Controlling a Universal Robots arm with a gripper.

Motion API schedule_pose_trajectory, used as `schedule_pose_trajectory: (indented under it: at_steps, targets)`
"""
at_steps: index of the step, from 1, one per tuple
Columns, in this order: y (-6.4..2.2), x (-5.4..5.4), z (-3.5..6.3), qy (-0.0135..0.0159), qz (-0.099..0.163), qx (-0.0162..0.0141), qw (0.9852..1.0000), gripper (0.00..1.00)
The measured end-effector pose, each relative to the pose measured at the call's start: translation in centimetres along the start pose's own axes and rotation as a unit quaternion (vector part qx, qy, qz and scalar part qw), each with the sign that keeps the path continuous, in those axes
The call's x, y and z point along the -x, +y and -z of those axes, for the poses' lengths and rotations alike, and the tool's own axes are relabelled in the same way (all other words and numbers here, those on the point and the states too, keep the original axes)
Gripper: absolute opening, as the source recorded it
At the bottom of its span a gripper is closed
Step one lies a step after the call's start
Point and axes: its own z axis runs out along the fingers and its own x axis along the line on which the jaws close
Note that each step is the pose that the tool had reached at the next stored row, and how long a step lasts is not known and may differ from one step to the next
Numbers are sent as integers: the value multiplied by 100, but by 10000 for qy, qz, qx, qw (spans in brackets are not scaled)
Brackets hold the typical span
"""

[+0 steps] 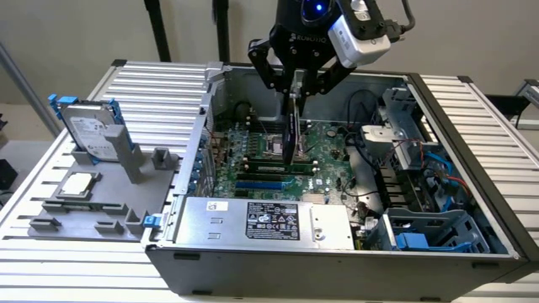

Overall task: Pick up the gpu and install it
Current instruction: 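Insert the gpu into the slot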

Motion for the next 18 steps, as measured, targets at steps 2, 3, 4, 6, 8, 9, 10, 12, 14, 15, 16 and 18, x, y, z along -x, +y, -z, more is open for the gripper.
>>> schedule_pose_trajectory:
  at_steps: [2,3,4,6,8,9,10,12,14,15,16,18]
  targets:
    - [0,0,0,2,179,-7,9998,26]
    - [0,0,0,3,269,-12,9996,26]
    - [0,0,1,5,361,-16,9993,26]
    - [0,0,1,7,541,-23,9985,26]
    - [0,0,1,9,720,-30,9974,26]
    - [0,0,1,11,810,-34,9967,26]
    - [0,0,1,12,904,-39,9959,26]
    - [0,0,2,15,1084,-46,9941,26]
    - [0,0,2,17,1270,-54,9919,26]
    - [0,0,2,18,1351,-58,9908,26]
    - [0,0,2,19,1445,-62,9895,26]
    - [0,0,1,22,1625,-69,9867,26]
